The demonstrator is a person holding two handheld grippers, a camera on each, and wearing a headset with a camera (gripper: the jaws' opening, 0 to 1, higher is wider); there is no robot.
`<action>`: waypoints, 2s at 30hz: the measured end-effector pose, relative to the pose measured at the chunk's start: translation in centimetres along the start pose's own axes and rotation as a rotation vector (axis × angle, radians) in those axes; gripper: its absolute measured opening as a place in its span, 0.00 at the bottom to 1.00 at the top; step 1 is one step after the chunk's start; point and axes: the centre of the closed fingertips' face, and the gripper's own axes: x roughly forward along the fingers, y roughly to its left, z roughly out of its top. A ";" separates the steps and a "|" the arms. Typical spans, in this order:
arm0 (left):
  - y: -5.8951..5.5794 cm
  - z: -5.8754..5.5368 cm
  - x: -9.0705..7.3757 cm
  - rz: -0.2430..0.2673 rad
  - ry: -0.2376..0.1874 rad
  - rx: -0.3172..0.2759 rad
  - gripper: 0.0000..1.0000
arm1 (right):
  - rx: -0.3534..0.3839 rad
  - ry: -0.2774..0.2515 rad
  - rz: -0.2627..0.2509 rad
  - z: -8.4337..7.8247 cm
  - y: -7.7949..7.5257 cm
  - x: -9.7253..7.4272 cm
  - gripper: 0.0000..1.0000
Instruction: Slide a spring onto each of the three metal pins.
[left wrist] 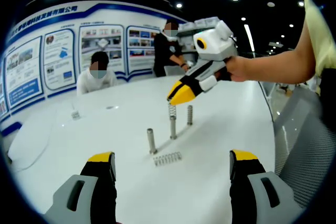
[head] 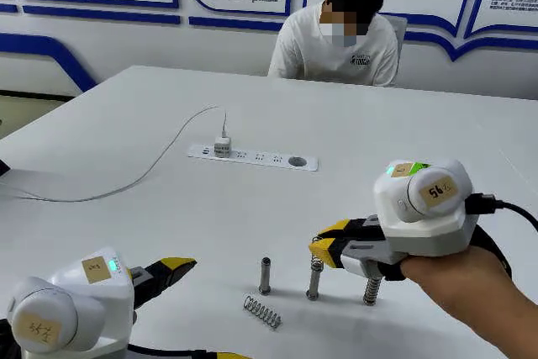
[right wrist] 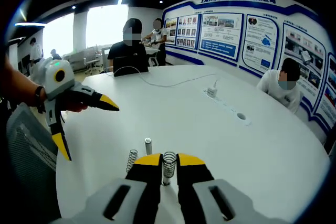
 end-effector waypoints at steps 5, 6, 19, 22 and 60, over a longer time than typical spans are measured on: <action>0.0 0.0 0.1 -0.001 0.001 0.000 0.91 | 0.005 0.002 0.000 -0.3 0.0 0.1 0.12; 0.0 0.0 0.1 -0.002 0.001 -0.001 0.91 | 0.007 0.004 0.000 -0.4 0.0 0.2 0.12; 0.0 -0.3 0.2 -0.002 0.003 -0.008 0.91 | 0.013 0.037 0.012 -1.9 0.3 1.3 0.12; 0.0 -0.3 0.2 -0.001 0.004 -0.009 0.91 | 0.018 0.044 0.012 -2.3 0.2 1.4 0.12; -0.1 -0.3 0.1 0.006 0.002 -0.012 0.91 | 0.035 0.090 0.014 -4.2 0.4 1.6 0.16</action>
